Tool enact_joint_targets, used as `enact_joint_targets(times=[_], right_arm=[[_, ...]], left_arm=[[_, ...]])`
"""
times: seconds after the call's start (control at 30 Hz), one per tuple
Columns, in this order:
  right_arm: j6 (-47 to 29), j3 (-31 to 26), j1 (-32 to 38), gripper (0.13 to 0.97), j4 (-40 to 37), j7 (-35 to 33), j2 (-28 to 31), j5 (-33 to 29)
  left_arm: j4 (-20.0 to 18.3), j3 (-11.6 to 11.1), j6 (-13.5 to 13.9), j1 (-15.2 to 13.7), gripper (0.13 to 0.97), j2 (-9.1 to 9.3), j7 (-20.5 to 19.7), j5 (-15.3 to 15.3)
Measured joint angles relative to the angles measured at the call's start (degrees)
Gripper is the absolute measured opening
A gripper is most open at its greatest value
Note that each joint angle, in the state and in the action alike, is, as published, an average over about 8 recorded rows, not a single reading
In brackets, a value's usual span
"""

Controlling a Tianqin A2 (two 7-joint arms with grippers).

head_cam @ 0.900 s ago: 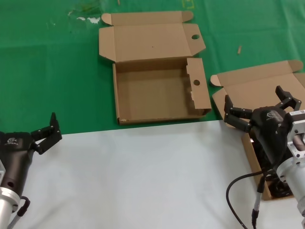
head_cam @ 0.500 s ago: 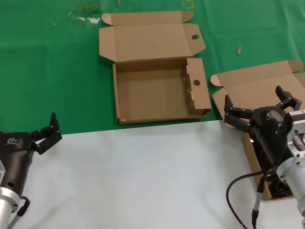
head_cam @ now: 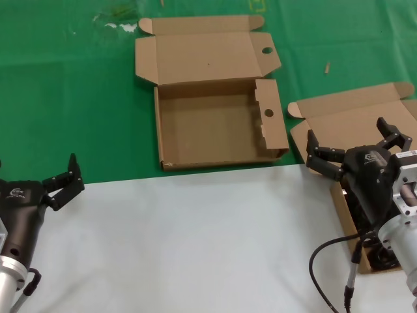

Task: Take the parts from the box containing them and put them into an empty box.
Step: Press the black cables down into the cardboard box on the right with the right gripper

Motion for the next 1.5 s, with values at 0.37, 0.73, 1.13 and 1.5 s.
enact_joint_targets(times=[0.37,0.73,1.13,1.5], right_arm=[[0.0,0.0,0.0,0.966,0.0,0.0,0.0,0.0],[0.5,1.1,0.3,0.966,-0.3,-4.0,-4.3,-3.4],[5.6,-3.3,-1.1,0.966,3.5,-9.1,1.9,1.1],[13.0,-14.3,-1.5,0.966,13.5,-27.6,29.9,28.8]], left_arm=[[0.0,0.0,0.0,0.0,0.868,0.00,0.0,0.0],[0.0,0.0,0.0,0.0,0.685,0.00,0.0,0.0],[0.0,0.0,0.0,0.0,0.424,0.00,0.0,0.0],[0.0,0.0,0.0,0.0,0.279,0.00,0.0,0.0]])
